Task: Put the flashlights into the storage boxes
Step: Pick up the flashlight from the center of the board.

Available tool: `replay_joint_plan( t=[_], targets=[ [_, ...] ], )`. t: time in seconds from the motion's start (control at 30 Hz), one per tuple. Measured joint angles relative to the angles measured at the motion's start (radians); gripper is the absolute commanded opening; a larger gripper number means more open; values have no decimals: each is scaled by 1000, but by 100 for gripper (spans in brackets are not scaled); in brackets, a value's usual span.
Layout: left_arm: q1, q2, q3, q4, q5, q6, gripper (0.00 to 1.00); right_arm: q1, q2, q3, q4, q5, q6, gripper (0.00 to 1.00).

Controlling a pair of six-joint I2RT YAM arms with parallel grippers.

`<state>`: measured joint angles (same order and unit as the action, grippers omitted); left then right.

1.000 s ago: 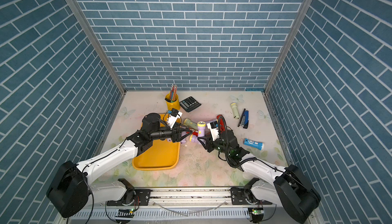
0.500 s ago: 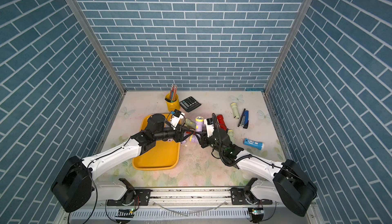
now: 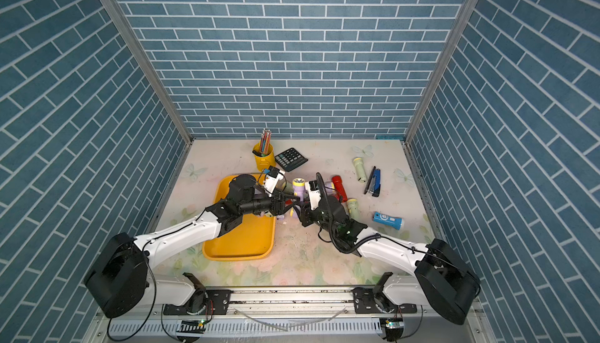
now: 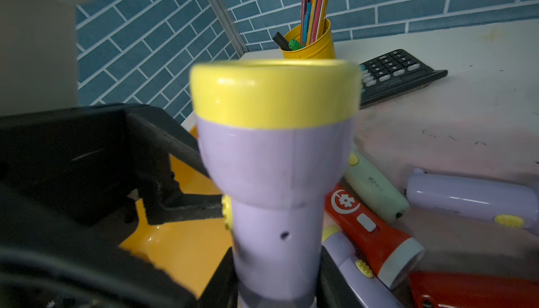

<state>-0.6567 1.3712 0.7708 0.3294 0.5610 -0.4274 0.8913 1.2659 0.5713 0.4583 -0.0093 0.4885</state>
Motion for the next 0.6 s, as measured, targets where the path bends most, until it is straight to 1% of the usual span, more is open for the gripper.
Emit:
replay_joint_plan(
  t=[0.2, 0.37, 0.53, 0.6],
  targets=[
    [0, 20, 0, 21, -19, -29, 49, 13, 13, 10, -2, 0, -18, 1],
    [0, 22, 1, 21, -27, -34, 48, 16, 20, 13, -2, 2, -26, 1],
    [1, 24, 6, 18, -45, -35, 45, 23, 36, 28, 0, 2, -41, 2],
    [2, 26, 10, 10, -50, -34, 42, 23, 40, 29, 2, 2, -45, 3]
  ],
)
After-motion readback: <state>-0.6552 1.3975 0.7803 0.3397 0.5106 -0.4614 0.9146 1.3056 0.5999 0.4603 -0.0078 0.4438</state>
